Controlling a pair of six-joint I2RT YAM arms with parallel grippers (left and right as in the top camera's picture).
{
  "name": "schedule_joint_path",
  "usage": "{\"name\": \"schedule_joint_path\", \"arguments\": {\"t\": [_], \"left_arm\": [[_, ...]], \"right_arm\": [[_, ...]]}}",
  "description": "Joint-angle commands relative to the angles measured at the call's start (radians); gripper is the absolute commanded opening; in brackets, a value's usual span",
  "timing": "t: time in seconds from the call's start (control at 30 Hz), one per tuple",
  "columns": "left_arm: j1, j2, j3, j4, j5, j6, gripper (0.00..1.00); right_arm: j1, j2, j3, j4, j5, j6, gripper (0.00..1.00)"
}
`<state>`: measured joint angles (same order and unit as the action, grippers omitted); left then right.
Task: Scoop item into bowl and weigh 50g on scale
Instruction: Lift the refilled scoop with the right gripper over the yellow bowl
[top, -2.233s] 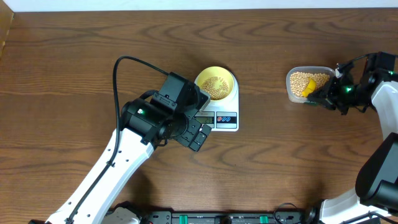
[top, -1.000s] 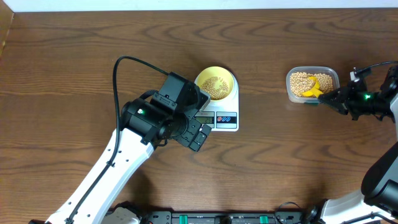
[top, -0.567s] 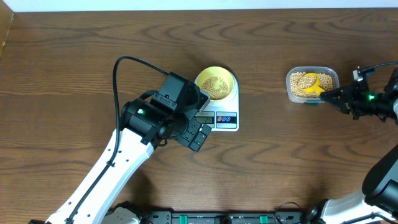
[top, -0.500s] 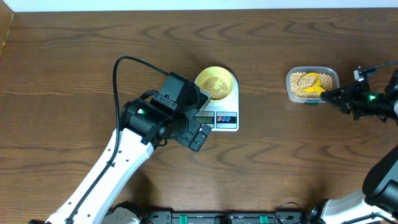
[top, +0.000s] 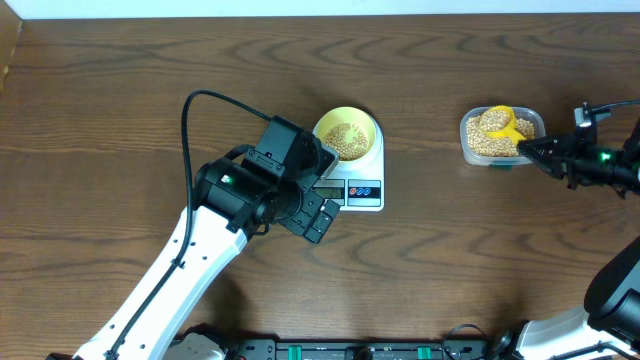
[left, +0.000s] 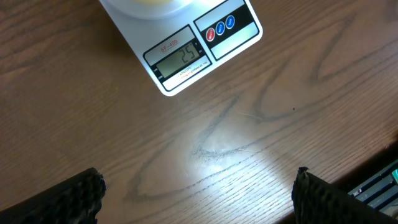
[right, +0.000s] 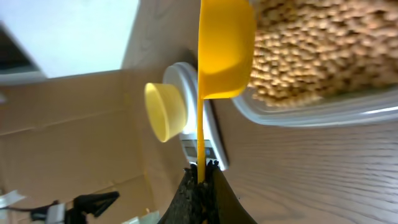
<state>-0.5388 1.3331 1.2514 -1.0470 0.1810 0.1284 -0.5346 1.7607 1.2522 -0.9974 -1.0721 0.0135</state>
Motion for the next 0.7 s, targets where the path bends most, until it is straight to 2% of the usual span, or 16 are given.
{"name": "schedule_joint_path", "arguments": {"t": [0.0,0.33,0.67], "left_arm": [[-0.001,-0.008,0.013,-0.002,-0.003,0.002,0.98],[-0.001,-0.008,0.013,-0.002,-0.003,0.002,0.98],[-0.001,-0.008,0.013,-0.002,-0.003,0.002,0.98]], "right_arm": [[-0.006,0.009,-0.005,0.002,-0.116,-0.023,0.01],[0.043,0.009,-0.005,0.009,-0.248,-0.023,0.01],[0.176,0.009,-0.005,0.039,-0.318,-0.014,0.01]]}}
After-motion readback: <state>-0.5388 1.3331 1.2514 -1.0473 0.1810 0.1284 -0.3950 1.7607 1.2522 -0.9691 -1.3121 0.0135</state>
